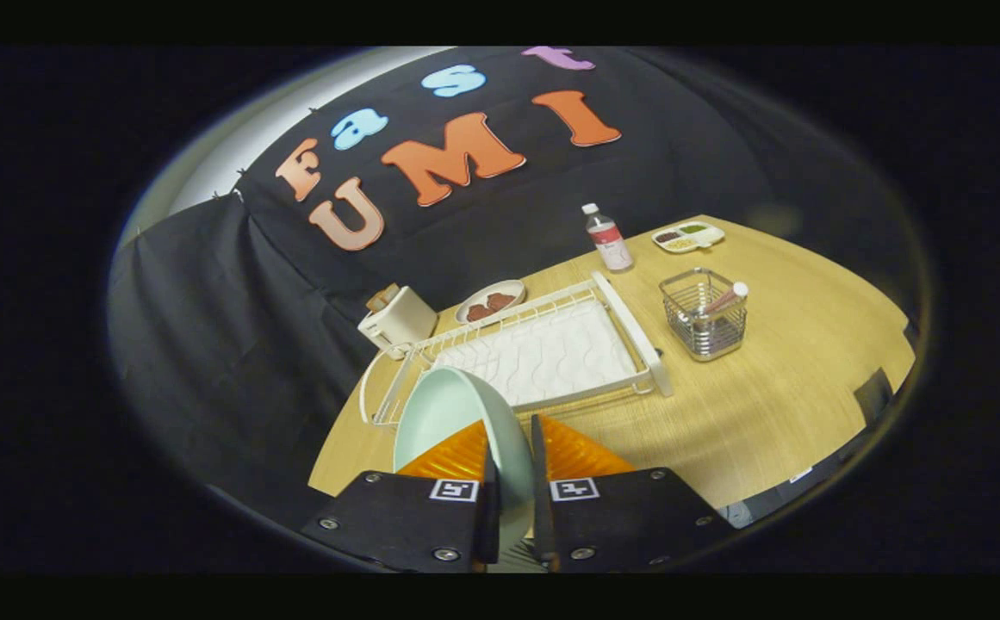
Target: Take the plate from the dish rack, then take the spoon from the basket and place it into the plate.
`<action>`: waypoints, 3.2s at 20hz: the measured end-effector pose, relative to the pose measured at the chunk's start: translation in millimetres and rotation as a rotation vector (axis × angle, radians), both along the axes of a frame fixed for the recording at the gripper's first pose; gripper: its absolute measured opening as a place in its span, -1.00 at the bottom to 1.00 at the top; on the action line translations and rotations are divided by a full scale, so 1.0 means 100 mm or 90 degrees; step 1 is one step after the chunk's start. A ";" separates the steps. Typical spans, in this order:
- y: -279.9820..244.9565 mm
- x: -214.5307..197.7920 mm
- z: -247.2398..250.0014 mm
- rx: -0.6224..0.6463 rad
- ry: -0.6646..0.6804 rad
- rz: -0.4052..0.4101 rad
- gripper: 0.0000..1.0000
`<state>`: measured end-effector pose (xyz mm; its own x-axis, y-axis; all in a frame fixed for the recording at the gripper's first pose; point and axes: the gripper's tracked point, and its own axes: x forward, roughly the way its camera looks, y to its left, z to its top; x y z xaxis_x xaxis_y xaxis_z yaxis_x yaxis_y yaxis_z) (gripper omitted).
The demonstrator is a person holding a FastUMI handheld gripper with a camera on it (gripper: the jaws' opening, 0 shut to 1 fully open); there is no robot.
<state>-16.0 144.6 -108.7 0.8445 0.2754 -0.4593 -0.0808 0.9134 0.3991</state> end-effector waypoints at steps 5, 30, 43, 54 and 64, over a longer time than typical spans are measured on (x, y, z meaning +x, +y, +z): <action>0.01 -0.11 -0.49 0.040 0.046 -0.008 -0.68; -0.76 0.41 -0.79 0.018 -0.004 -0.093 0.66; -1.81 0.99 0.16 -0.159 -0.204 -0.191 0.96; -1.87 1.35 0.26 -0.294 -0.287 -0.172 0.88; -1.86 1.54 0.08 -0.306 -0.269 -0.157 -0.24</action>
